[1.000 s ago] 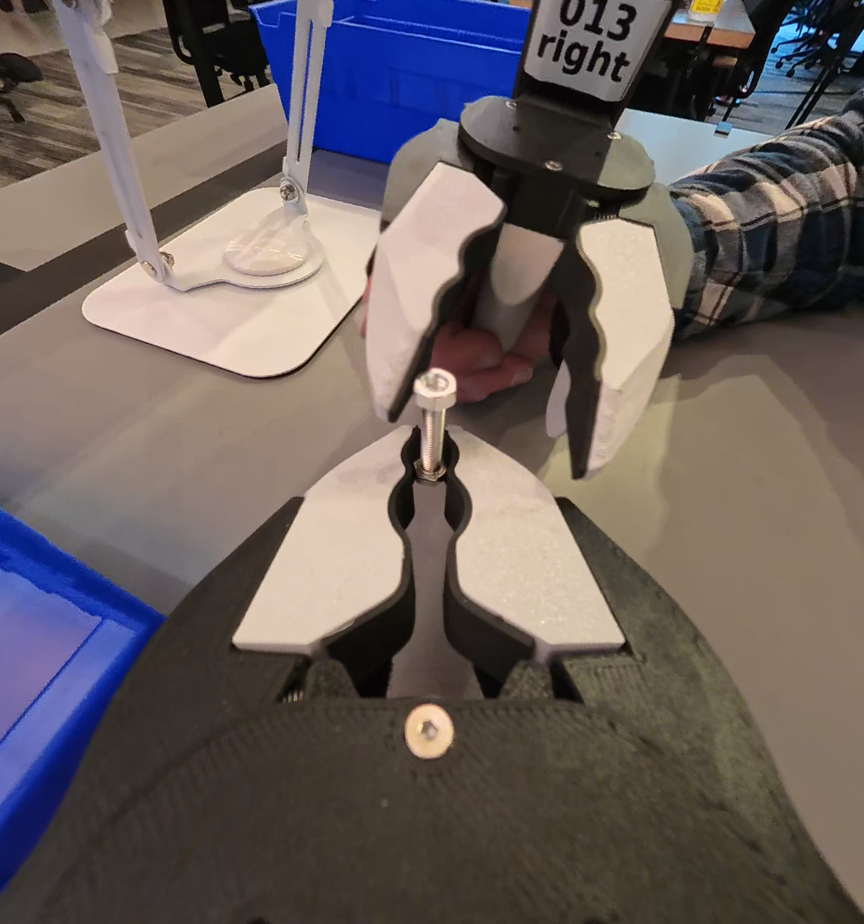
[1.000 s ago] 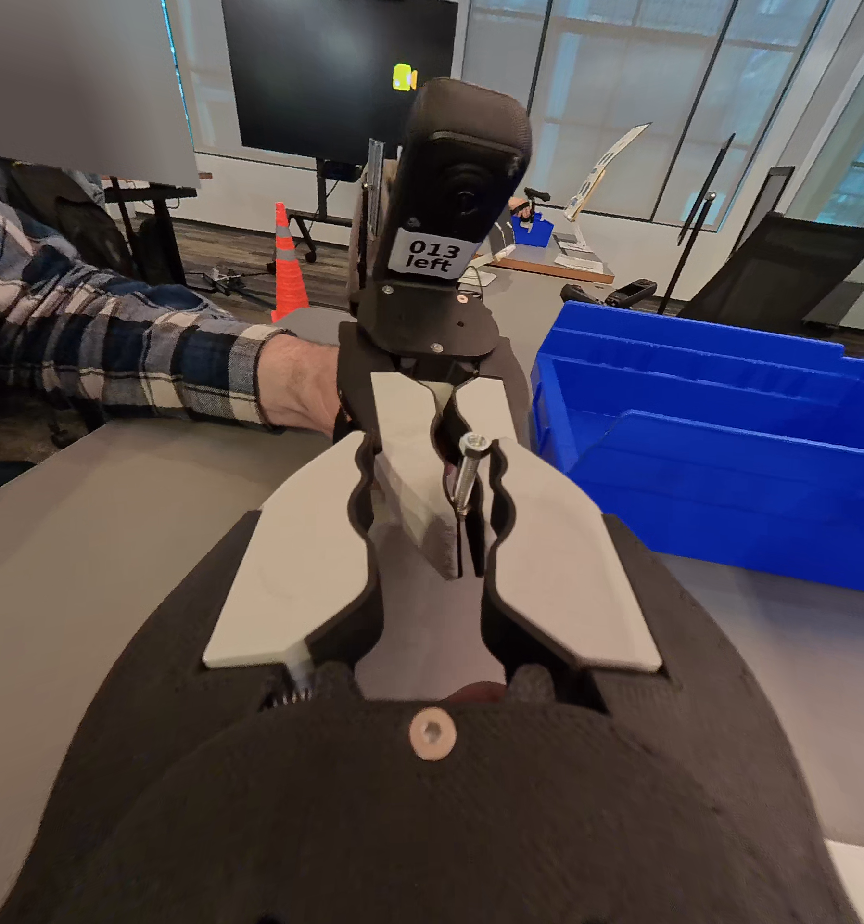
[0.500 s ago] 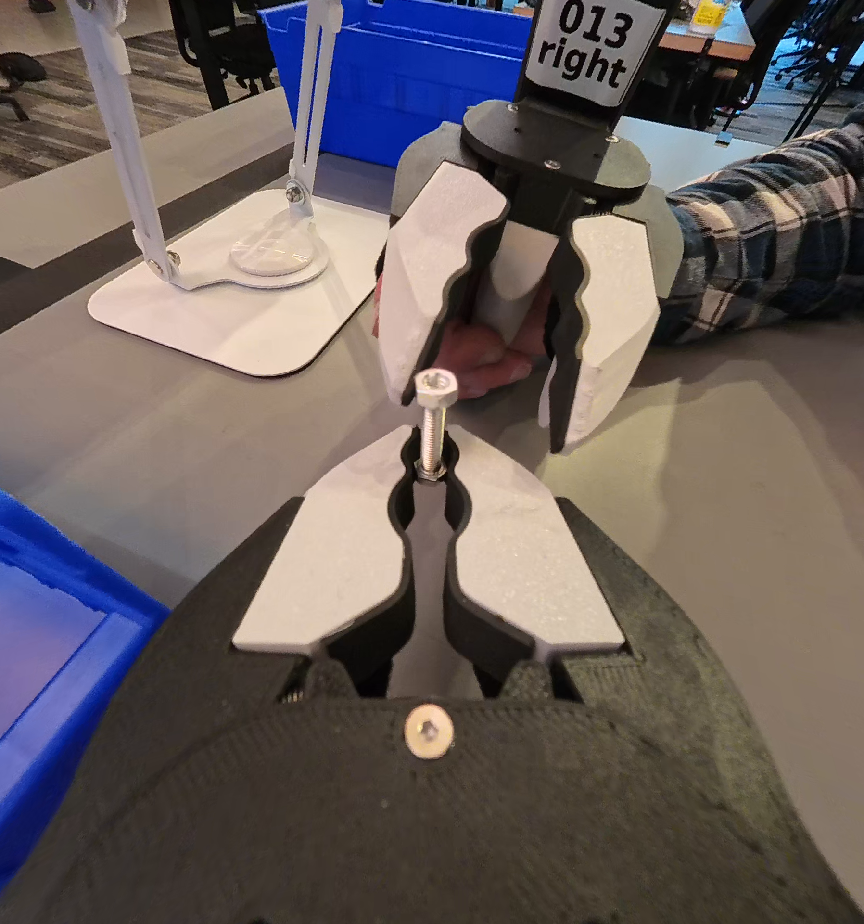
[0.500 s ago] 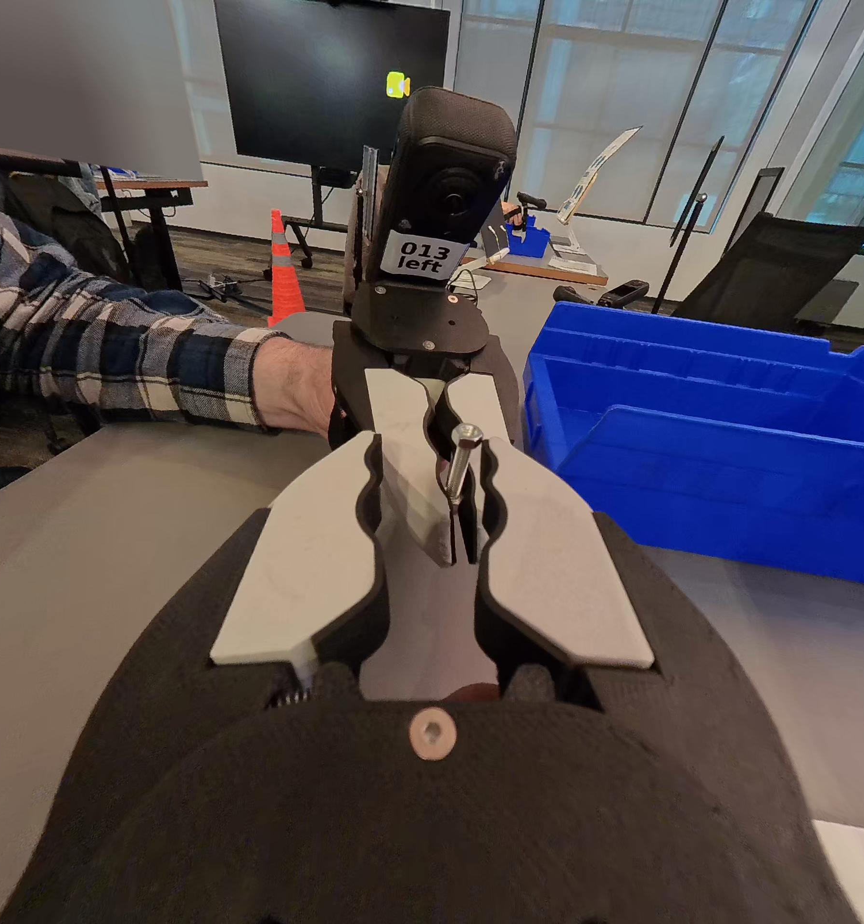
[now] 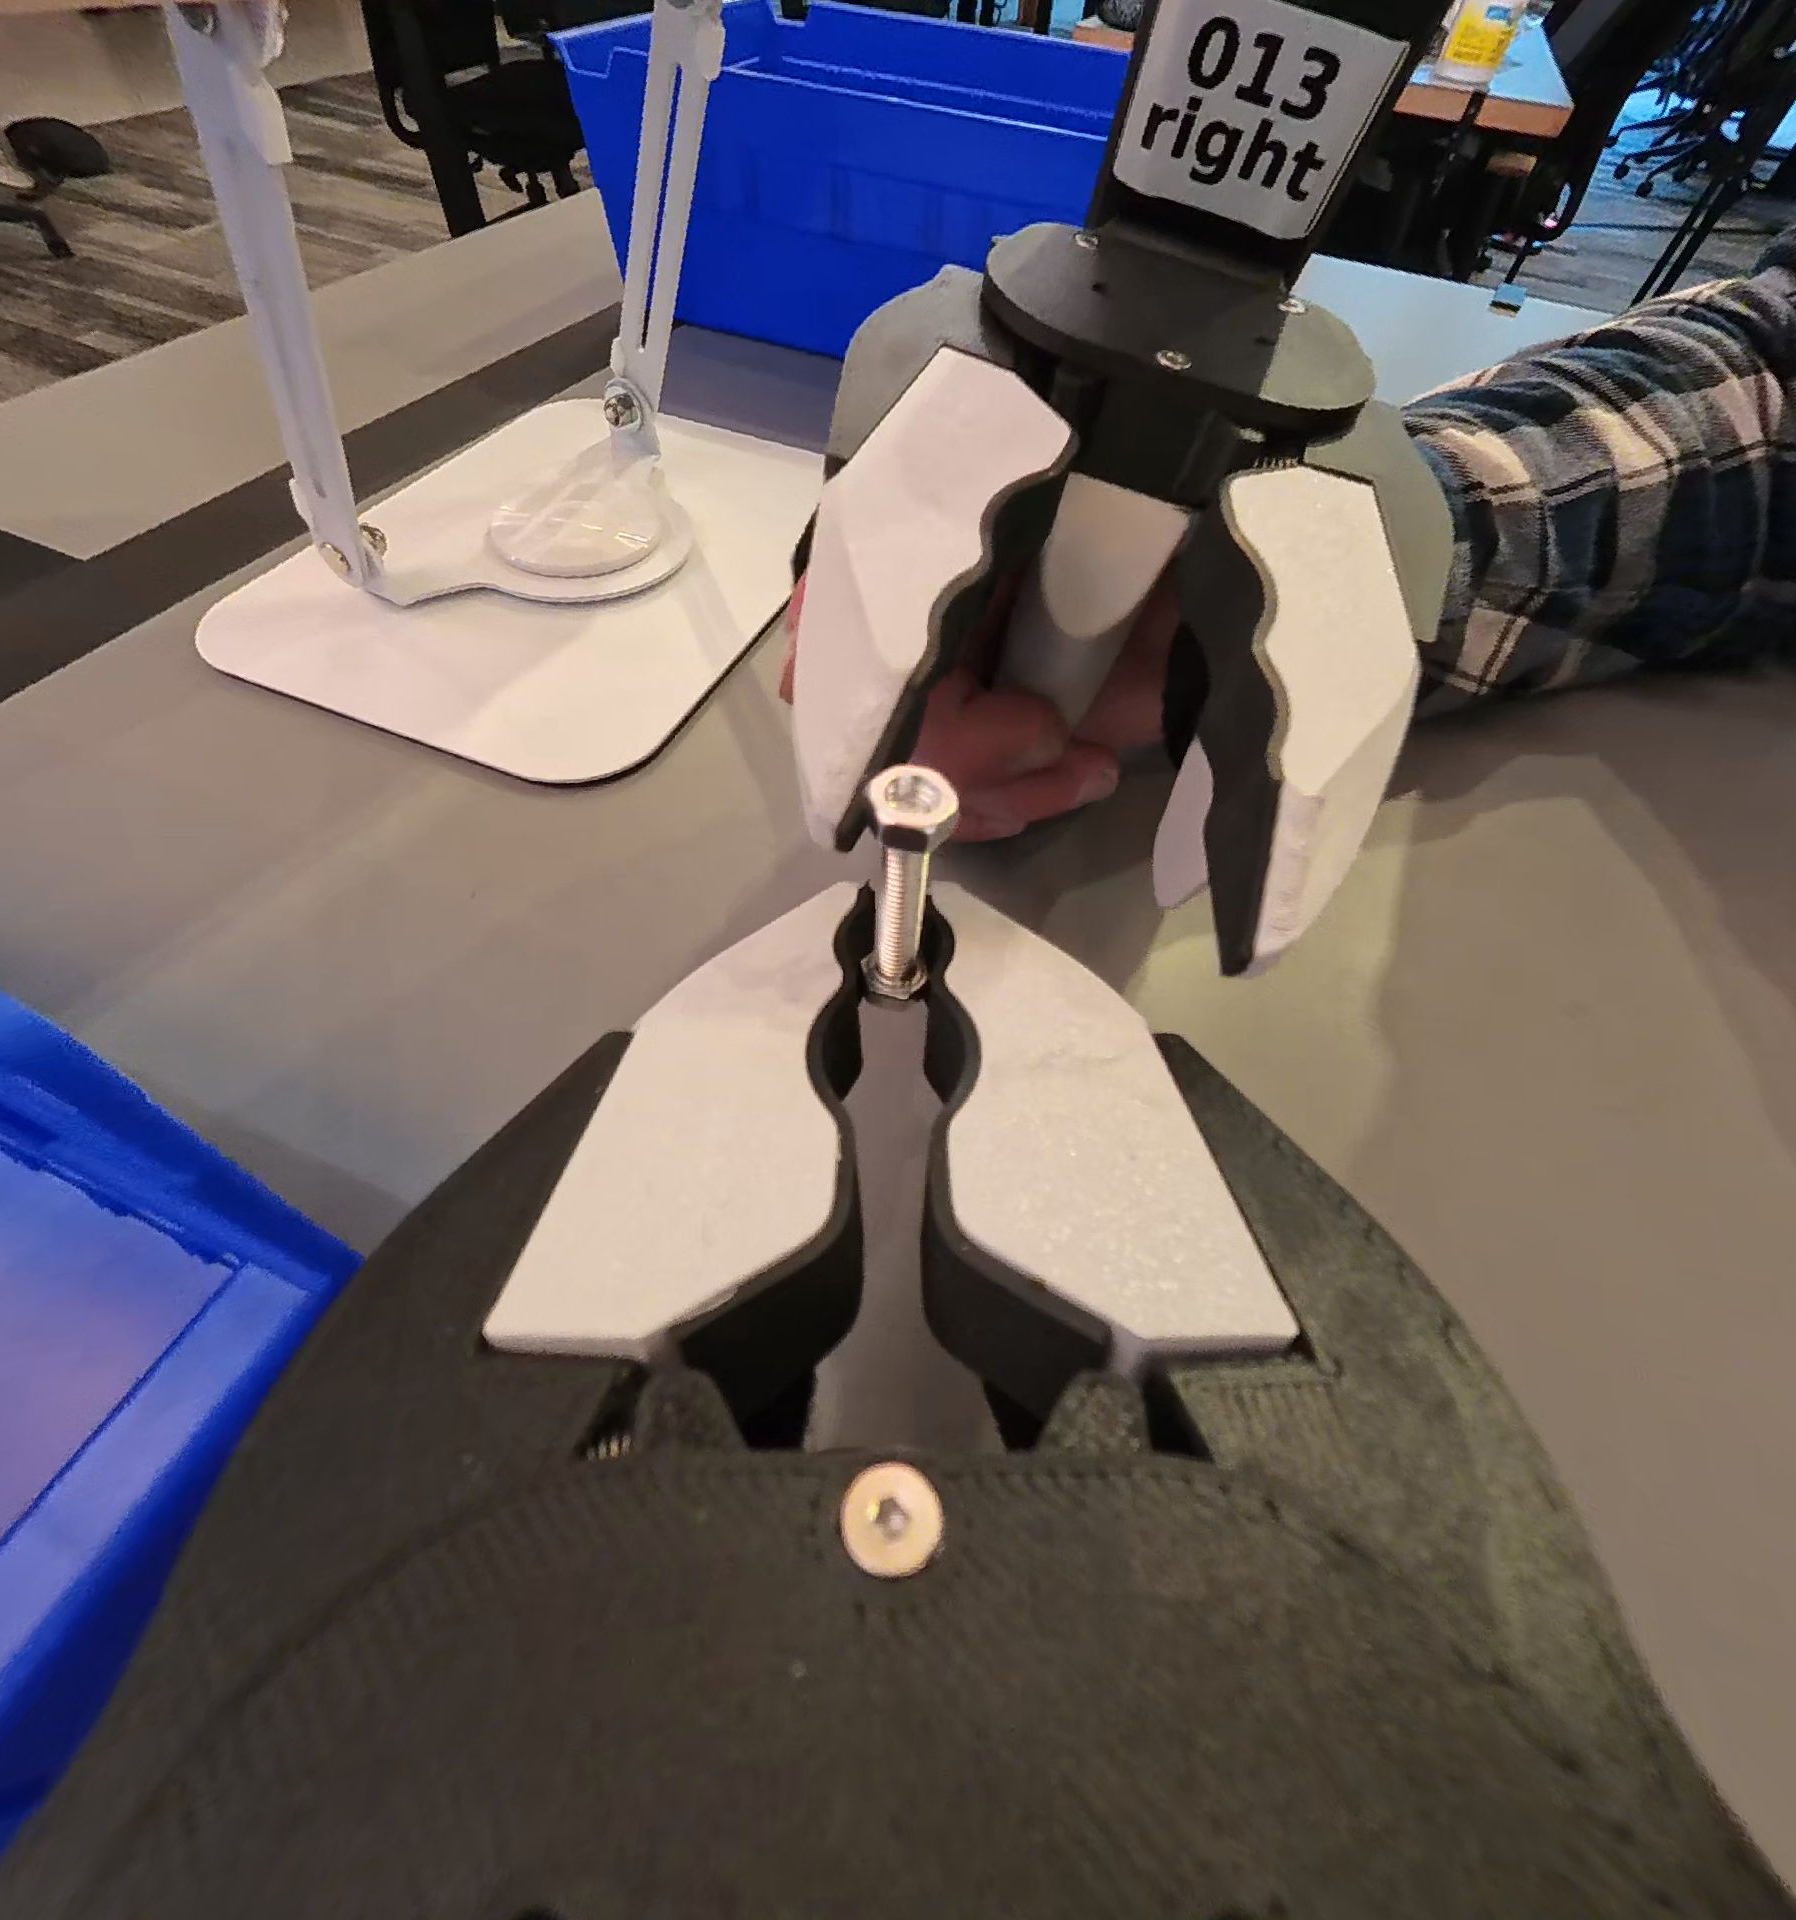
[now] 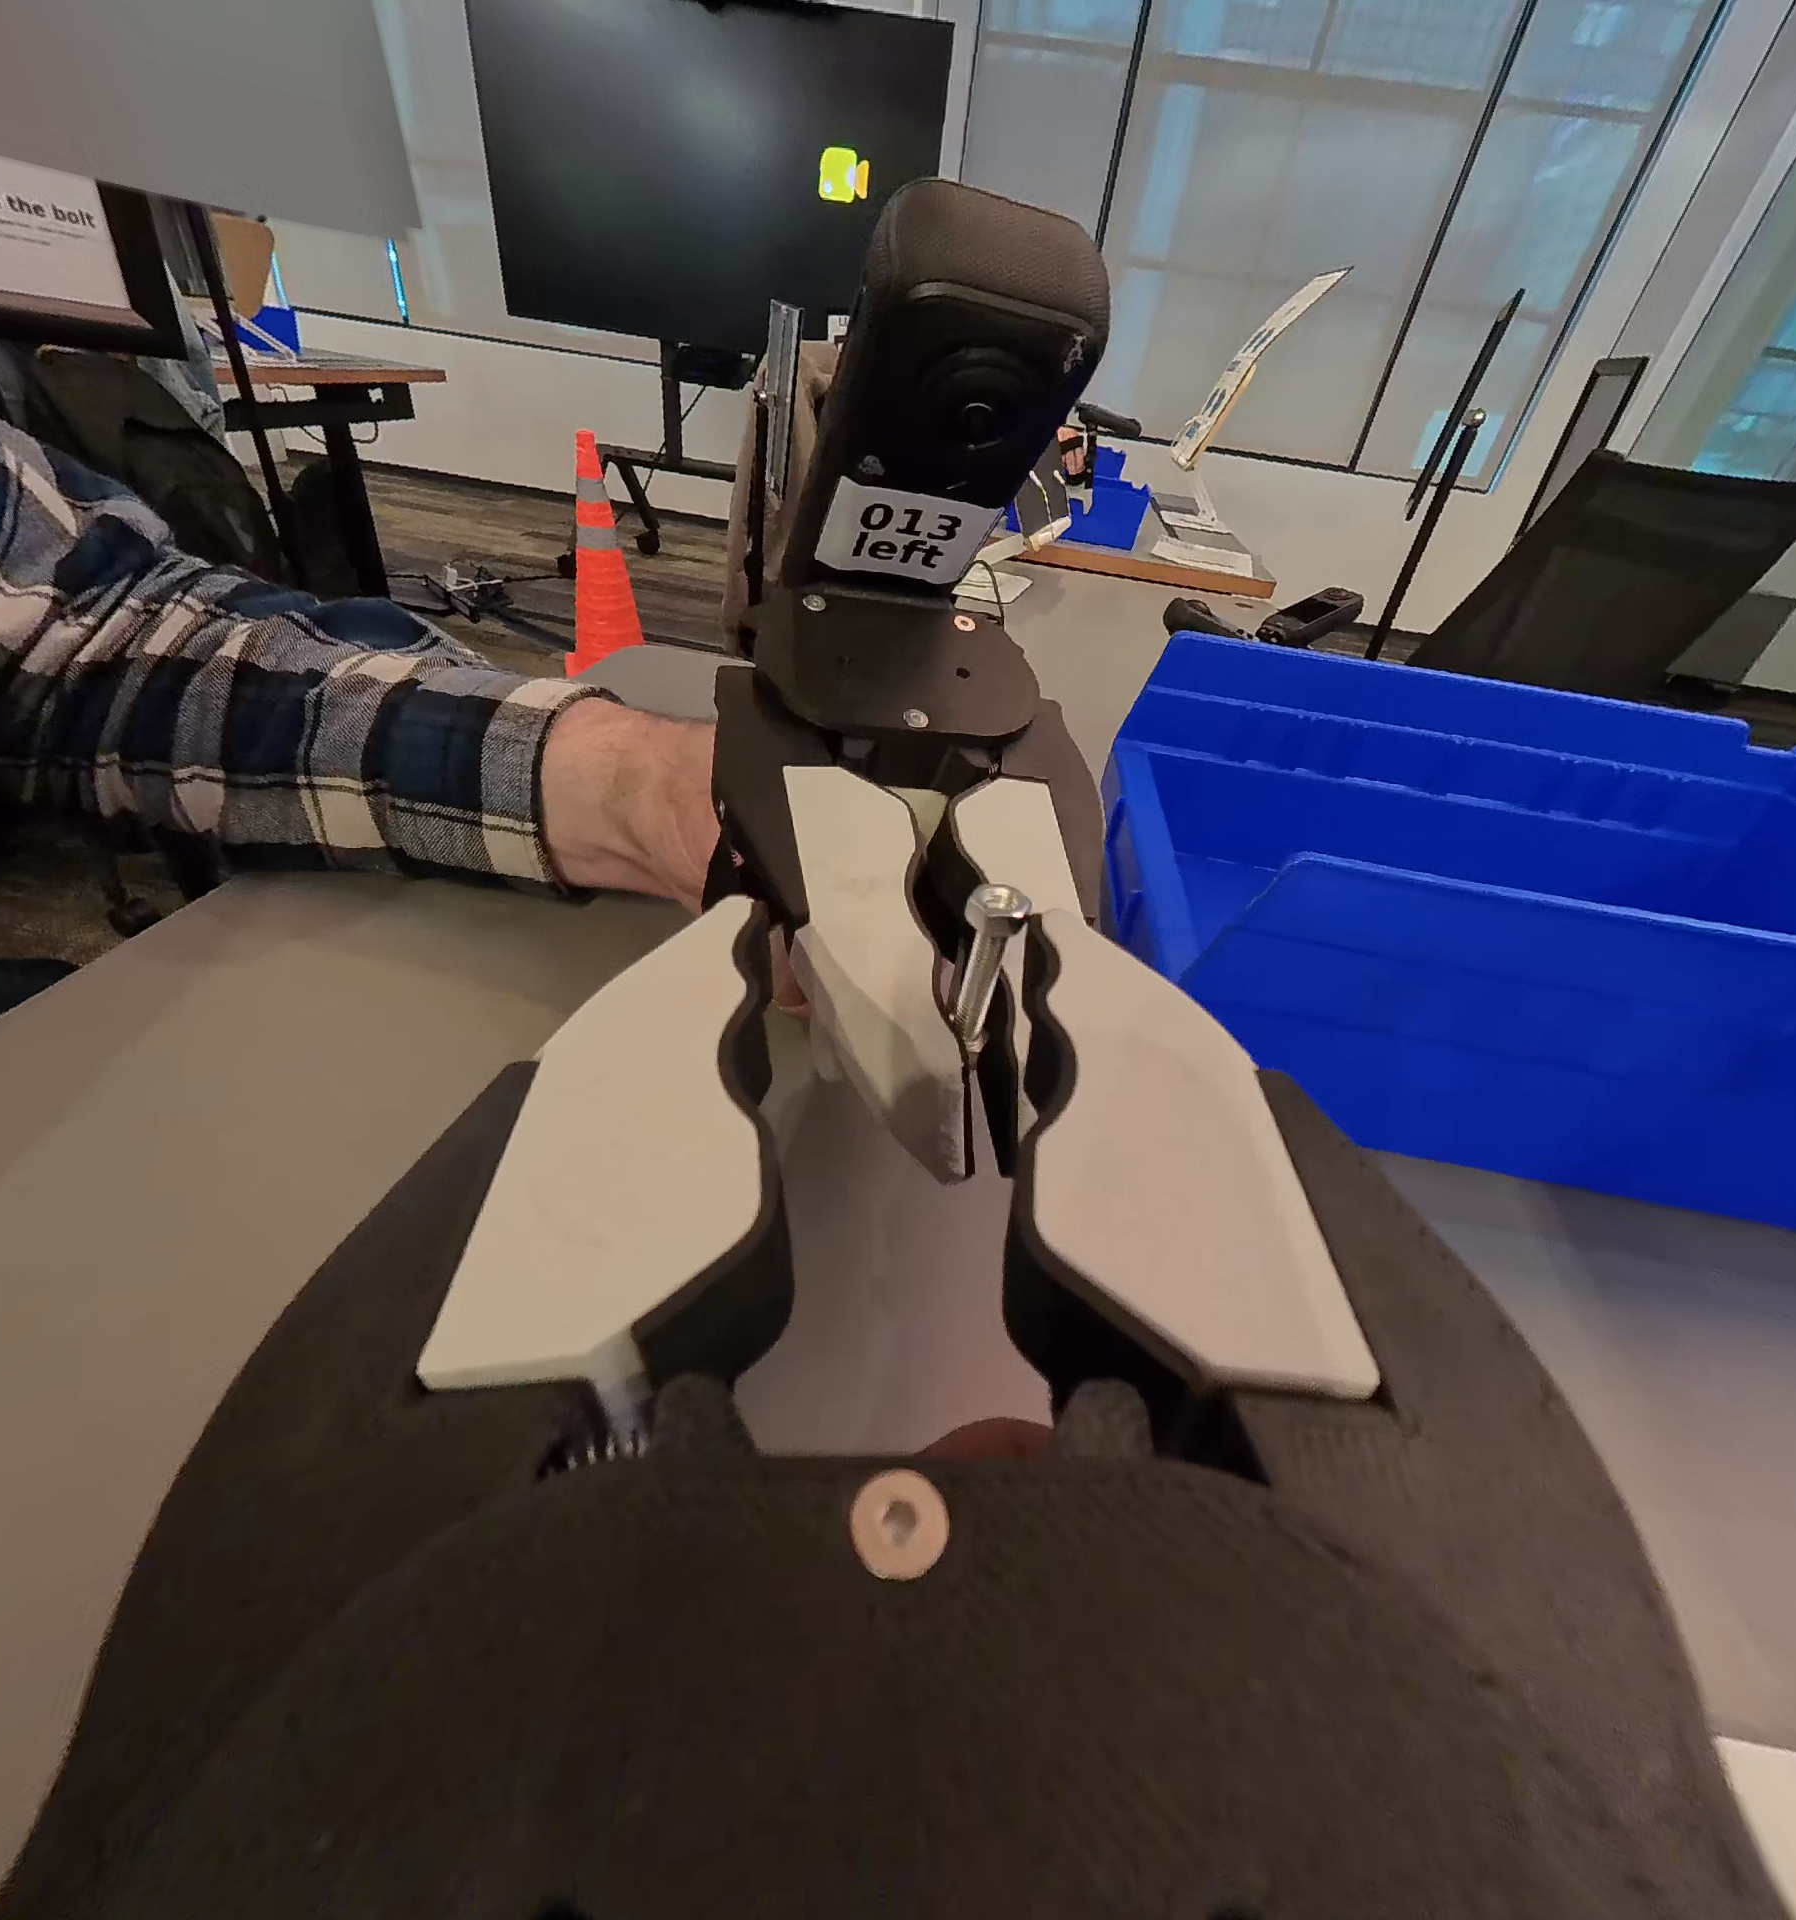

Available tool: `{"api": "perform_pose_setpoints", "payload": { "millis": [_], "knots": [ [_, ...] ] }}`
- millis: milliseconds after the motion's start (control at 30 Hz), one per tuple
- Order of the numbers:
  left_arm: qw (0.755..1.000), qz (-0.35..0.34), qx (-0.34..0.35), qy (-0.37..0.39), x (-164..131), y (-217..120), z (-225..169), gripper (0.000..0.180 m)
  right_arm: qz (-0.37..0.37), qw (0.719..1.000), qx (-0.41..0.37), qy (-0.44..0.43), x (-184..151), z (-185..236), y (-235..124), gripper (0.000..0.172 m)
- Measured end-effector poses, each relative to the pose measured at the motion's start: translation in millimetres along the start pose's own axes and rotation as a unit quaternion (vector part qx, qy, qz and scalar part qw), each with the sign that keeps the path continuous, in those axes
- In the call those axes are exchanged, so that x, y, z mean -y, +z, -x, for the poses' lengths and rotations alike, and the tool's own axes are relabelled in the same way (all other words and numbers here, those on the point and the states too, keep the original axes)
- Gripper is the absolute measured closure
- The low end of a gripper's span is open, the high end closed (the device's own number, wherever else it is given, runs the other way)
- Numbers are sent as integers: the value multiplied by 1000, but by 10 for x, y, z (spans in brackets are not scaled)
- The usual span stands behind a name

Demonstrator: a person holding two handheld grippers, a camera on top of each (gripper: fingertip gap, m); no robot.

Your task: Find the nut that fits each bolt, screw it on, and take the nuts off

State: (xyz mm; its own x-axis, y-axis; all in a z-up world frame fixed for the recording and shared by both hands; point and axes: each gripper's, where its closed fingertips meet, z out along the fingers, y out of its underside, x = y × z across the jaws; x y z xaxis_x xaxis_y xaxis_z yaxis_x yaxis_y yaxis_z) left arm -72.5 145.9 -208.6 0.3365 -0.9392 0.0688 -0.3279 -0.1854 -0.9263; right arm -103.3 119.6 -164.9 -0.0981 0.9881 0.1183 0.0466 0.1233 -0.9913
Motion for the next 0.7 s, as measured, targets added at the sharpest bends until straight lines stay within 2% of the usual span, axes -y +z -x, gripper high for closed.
{"api": "perform_pose_setpoints", "payload": {
  "millis": [167, 233, 500, 633, 700],
  "knots": [
    [1000, -5, 1, -5, 12, -13, 12, 174, -6, 1000, -4, 4, 12, -30, -25, 128],
    [1000, -3, -1, -4, 7, -8, 4, 174, -10, 1000, -11, 10, 23, -58, -27, 120],
    [1000, 2, -1, -3, -7, 1, 1, 174, -2, 1000, 1, -1, 10, 27, 26, 116],
    [1000, -2, 1, -7, 0, -9, 15, 174, -7, 1000, -2, 3, 19, 7, -11, 123],
    [1000, -2, 2, -9, 1, -14, 23, 174, -13, 1000, 5, -3, 37, 47, -51, 140]
  ]
}}
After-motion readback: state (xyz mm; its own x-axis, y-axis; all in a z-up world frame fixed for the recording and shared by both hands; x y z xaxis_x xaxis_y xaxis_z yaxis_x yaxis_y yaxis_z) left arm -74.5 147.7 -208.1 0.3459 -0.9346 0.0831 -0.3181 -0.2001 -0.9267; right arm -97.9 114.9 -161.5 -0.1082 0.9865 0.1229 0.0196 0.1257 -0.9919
